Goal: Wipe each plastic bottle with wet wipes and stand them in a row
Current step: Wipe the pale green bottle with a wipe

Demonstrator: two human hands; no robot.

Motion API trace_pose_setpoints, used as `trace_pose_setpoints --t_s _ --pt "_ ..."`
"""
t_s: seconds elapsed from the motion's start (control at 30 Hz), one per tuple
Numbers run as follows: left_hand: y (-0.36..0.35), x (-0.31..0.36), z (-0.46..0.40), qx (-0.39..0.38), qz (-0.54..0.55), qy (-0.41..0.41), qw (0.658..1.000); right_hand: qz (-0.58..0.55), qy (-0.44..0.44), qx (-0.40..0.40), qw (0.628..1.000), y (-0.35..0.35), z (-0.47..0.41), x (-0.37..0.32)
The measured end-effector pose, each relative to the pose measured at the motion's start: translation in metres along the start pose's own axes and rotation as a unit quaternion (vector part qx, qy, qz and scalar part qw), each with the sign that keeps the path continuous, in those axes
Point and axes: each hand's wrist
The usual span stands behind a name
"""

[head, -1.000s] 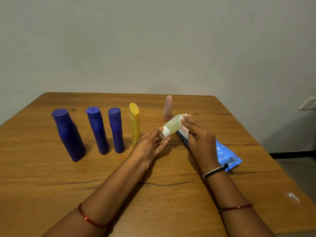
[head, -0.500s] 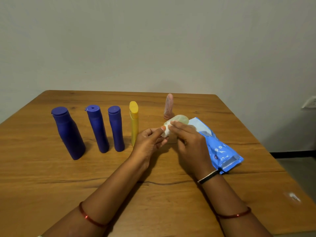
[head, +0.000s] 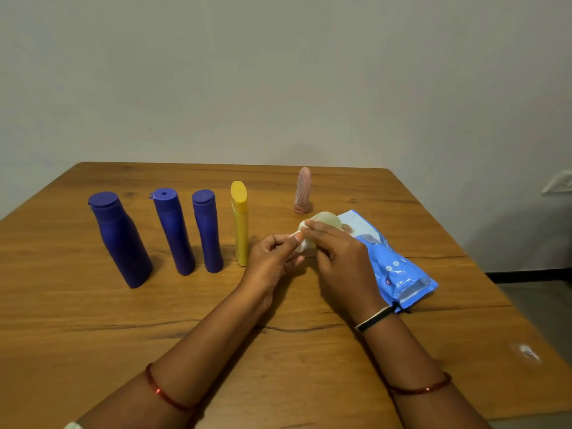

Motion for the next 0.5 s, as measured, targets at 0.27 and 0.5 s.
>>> trace_pose_setpoints --t_s 0.27,0.5 --pt "-0.001 -0.001 0.001 0.013 -0.072 -0.037 0.997 0.046 -0.09 0.055 0.993 0.014 -0.011 0.029" --pt "-0.002 0.002 0.003 0.001 -0.073 -0.049 0.996 0.027 -0.058 0.054 0.996 0.01 -0.008 0.019"
Point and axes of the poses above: each hand's wrist, its own z-axis away from the middle knuckle, its own y-axis out of the back of the hand, x = y × z, and after that the axes turned 3 degrees about z, right-handed
